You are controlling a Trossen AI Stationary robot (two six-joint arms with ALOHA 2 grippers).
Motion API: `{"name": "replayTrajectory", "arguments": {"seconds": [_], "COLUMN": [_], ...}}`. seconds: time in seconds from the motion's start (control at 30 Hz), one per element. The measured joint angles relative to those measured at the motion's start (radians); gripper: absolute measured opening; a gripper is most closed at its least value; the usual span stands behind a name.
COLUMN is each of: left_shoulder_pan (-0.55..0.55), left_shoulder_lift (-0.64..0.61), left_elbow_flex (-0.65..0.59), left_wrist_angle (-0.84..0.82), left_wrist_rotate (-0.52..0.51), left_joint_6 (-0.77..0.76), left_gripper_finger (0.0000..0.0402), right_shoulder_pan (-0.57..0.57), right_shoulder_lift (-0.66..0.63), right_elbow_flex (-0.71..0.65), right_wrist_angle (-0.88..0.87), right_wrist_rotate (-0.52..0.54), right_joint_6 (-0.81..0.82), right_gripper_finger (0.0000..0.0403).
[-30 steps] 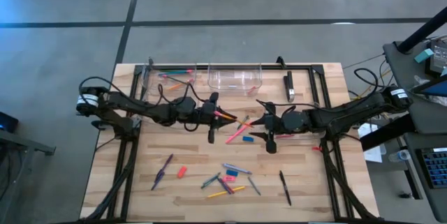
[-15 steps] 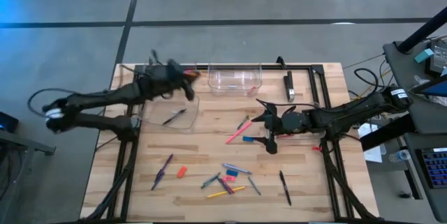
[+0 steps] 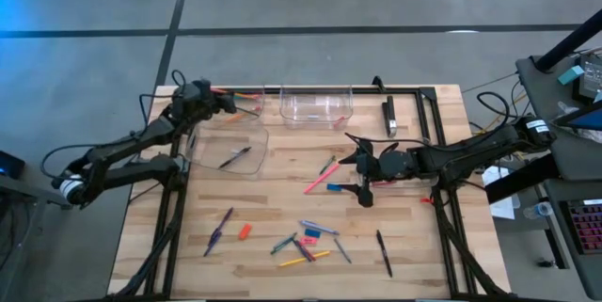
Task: Sort crayons/erasers/pens/pencils in bins
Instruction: Put the orange pencil into the top left transparent bin, then put the blue pen into the bottom left transparent bin
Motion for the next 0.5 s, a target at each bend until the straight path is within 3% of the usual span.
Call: {"name": "replayTrajectory", "arguments": {"seconds": [0.17,0.5], "left_shoulder_pan": [0.007,0.007], "left_shoulder_lift": [0.001,-0.048], "left_elbow_flex": [0.004,0.006], "left_wrist_angle": [-0.001,0.001], "left_wrist_rotate": [0.02,0.064], "left_joint_6": [-0.013,0.029], "left_gripper_finger": [0.0047,0.0159], "right_shoulder_pan": [0.0,0.0], "right_shoulder_lift": [0.0,0.0], "right_elbow_flex": [0.0,0.0], "right_wrist_angle": [-0.007,-0.016], "right_wrist_rotate": [0.0,0.0], "right_joint_6": [0.0,0.0], "right_gripper_finger": [0.0329,0.0329]}}
